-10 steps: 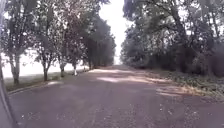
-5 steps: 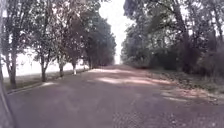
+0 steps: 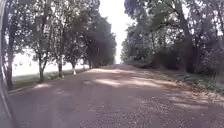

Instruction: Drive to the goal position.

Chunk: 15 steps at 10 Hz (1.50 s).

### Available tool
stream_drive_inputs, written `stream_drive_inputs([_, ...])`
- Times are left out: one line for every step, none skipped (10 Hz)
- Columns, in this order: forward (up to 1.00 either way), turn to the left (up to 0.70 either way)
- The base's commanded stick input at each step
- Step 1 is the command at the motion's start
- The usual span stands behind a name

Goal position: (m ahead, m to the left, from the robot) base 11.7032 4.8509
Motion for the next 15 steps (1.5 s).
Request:
stream_drive_inputs([0.70, 0.00])
stream_drive_inputs([0.70, 0.00])
stream_drive_inputs([0.70, 0.00])
stream_drive_inputs([0.70, 0.00])
stream_drive_inputs([0.70, 0.00])
stream_drive_inputs([0.70, 0.00])
stream_drive_inputs([0.70, 0.00])
stream_drive_inputs([0.70, 0.00])
stream_drive_inputs([0.70, 0.00])
stream_drive_inputs([0.70, 0.00])
stream_drive_inputs([0.70, 0.00])
stream_drive_inputs([0.70, 0.00])
stream_drive_inputs([0.70, 0.00])
stream_drive_inputs([0.70, 0.00])
stream_drive_inputs([0.70, 0.00])
